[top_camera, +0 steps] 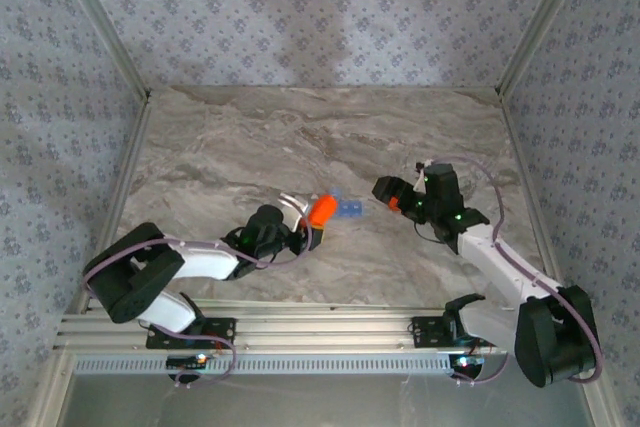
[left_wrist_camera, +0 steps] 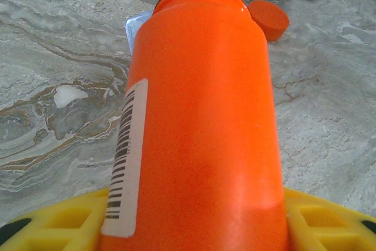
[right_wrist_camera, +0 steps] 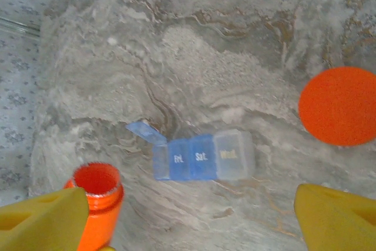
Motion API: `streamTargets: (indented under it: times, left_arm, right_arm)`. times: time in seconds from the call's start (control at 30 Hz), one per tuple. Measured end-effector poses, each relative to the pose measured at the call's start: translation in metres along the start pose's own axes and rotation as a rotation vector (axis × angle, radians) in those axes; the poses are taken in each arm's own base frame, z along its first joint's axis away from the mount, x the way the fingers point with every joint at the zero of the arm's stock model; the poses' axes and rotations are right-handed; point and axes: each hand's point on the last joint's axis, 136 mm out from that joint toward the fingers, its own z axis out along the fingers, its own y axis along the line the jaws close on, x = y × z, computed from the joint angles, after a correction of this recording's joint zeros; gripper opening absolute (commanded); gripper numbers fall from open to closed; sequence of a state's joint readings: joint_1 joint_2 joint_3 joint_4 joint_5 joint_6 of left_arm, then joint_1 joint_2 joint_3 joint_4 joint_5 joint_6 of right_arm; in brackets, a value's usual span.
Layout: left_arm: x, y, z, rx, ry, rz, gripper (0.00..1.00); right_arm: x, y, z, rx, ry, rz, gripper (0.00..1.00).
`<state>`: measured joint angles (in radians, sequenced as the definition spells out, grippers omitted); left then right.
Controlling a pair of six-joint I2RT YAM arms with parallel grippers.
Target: Sort the pills into containers
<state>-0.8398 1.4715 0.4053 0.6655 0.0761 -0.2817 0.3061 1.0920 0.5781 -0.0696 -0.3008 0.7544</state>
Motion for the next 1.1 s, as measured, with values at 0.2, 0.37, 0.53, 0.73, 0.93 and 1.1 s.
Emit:
streamTargets:
  times: [0.2, 0.37, 0.53, 0.73, 0.93, 1.1]
  left_arm:
    - [-0.006, 0.001, 0.005, -0.025, 0.046, -0.003, 0.00]
    - [-0.007, 0.001, 0.007, -0.033, 0.075, -0.006, 0.00]
    - [-0.002, 0.002, 0.010, -0.043, 0.112, -0.009, 0.00]
    - [0.006, 0.005, 0.010, -0.056, 0.153, -0.020, 0.00]
    - [0.002, 0.006, 0.011, -0.053, 0.172, -0.031, 0.00]
    - [0.007, 0.009, 0.009, -0.049, 0.198, -0.043, 0.00]
  right_arm:
    - [-0.001, 0.000, 0.006, -0.010, -0.003, -0.014, 0.90]
    - [0.002, -0.004, 0.011, -0.003, 0.013, -0.008, 0.90]
    - [0.003, -0.008, 0.017, 0.003, 0.026, 0.002, 0.89]
    - [0.002, -0.013, 0.022, 0.006, 0.037, 0.024, 0.89]
    - [0.005, -0.017, 0.025, 0.014, 0.058, 0.044, 0.89]
    - [0.006, -0.019, 0.027, 0.020, 0.069, 0.056, 0.89]
